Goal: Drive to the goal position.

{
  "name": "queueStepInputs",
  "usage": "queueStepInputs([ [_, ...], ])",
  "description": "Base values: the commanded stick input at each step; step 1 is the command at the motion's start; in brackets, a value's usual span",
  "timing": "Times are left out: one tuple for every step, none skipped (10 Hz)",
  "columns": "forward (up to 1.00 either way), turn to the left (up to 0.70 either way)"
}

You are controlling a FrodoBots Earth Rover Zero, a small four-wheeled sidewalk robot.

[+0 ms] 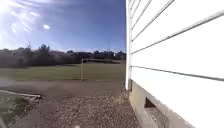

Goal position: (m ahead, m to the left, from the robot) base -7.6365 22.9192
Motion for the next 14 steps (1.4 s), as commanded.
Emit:
queueStepInputs([
  [0.05,0.0],
  [0.05,0.0],
  [0.05,0.0],
  [0.05,0.0],
  [0.05,0.0],
  [0.05,0.0],
  [0.05,0.0],
  [0.05,0.0],
  [0.05,0.0],
  [0.05,0.0],
  [0.05,0.0],
  [0.05,0.0],
  [0.05,0.0],
  [0.05,0.0],
])
